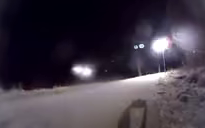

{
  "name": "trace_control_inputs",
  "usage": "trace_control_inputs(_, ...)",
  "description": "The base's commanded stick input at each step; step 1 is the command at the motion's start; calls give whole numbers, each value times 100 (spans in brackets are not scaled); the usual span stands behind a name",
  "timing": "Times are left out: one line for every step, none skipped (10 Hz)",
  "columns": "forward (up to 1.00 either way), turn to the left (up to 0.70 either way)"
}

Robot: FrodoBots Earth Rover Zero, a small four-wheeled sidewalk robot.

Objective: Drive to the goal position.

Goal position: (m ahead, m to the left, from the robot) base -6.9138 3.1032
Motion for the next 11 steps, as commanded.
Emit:
trace_control_inputs(100, 0)
trace_control_inputs(100, 0)
trace_control_inputs(100, 0)
trace_control_inputs(100, 0)
trace_control_inputs(54, 0)
trace_control_inputs(2, 0)
trace_control_inputs(0, 0)
trace_control_inputs(0, 0)
trace_control_inputs(0, 0)
trace_control_inputs(0, 0)
trace_control_inputs(0, 0)
